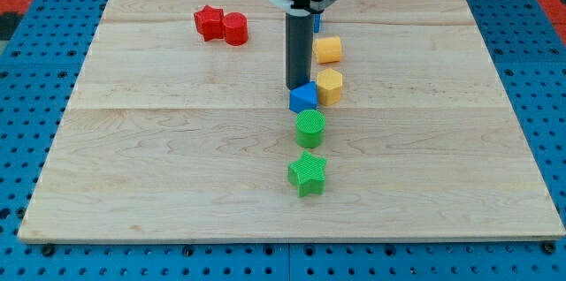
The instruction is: Nudge the hexagon a little bit right
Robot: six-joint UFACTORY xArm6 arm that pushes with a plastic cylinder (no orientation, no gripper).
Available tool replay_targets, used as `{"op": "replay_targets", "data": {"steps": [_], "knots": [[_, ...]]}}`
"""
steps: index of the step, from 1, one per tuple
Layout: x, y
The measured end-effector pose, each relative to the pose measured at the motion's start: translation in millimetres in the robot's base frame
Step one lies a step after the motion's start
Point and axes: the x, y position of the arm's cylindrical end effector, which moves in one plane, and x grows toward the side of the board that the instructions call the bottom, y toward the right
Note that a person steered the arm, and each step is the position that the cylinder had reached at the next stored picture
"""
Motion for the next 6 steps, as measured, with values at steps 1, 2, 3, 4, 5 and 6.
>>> {"op": "replay_targets", "data": {"steps": [1, 2, 3, 4, 5, 6], "knots": [[0, 12], [11, 17], [35, 17], [42, 17], [16, 28], [37, 64]]}}
